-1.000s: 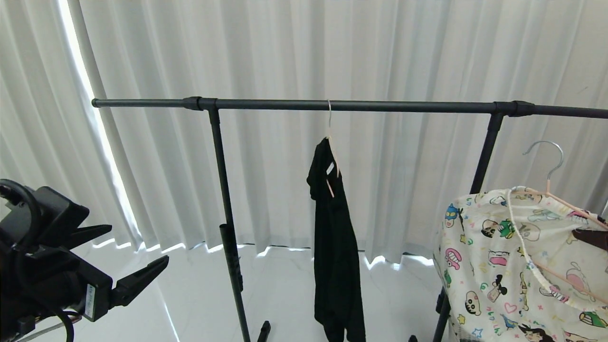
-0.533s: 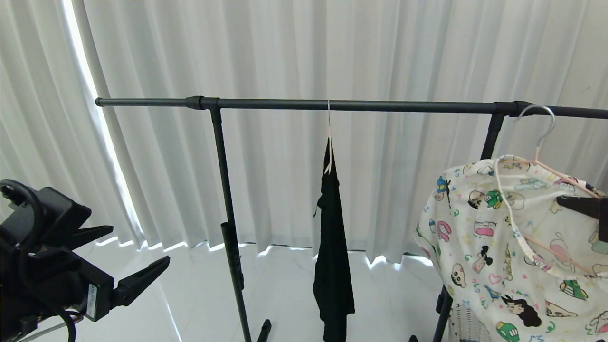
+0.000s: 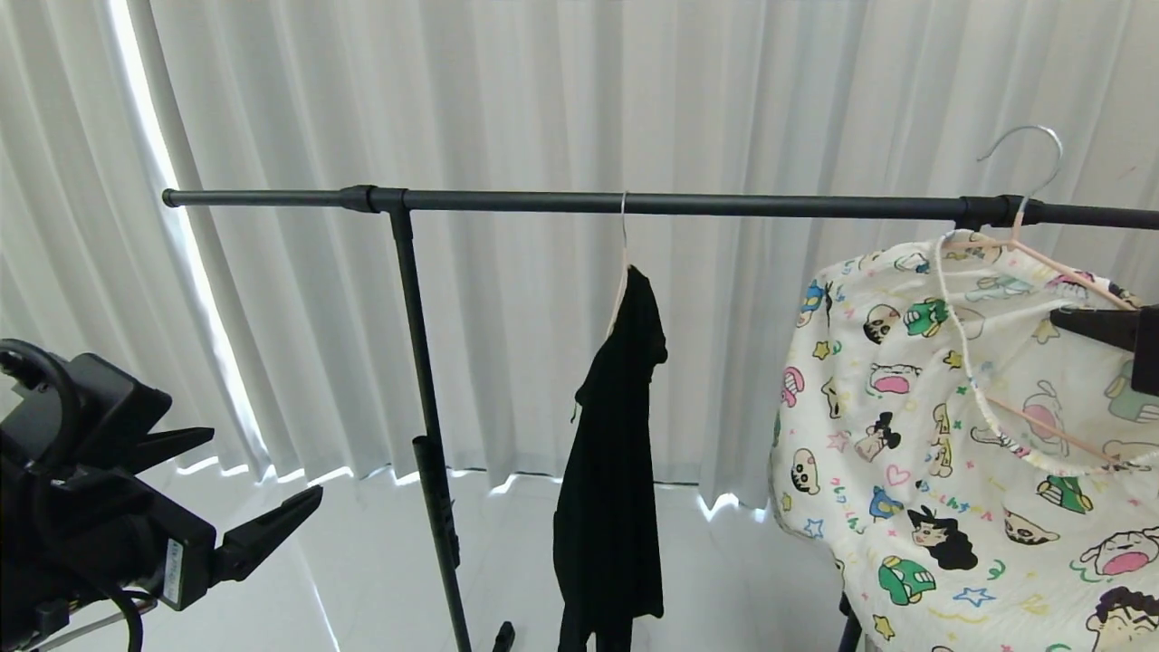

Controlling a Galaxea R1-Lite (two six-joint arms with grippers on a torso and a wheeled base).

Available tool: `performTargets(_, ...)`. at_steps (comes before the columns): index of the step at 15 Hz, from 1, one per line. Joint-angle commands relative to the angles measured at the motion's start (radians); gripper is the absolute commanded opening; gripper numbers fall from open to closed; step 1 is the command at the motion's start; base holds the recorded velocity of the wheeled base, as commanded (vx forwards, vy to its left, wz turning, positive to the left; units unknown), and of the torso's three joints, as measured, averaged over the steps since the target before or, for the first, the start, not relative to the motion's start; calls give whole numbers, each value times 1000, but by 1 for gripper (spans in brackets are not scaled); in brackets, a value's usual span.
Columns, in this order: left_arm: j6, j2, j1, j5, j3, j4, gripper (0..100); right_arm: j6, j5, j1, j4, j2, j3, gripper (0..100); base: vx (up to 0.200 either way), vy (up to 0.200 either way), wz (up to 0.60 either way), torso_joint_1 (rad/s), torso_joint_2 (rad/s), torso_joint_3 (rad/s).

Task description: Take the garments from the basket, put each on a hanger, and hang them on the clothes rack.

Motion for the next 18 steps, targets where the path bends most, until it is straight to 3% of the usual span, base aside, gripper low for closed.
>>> performTargets(1,4,0,-2,0,0,-1,100,-1,0,12,3,13,-8,0,200,0,0,7,7,2)
performTargets(7,4,-6,-3,-1,3,-1,100,-2,0,38,1,25,-3,0,200,0,0,3,1,6)
performTargets(18,5,-15,-51,-1,11,-1,100,-1,-13,73,-5,99,-10,0,0,0,0,0,0,0)
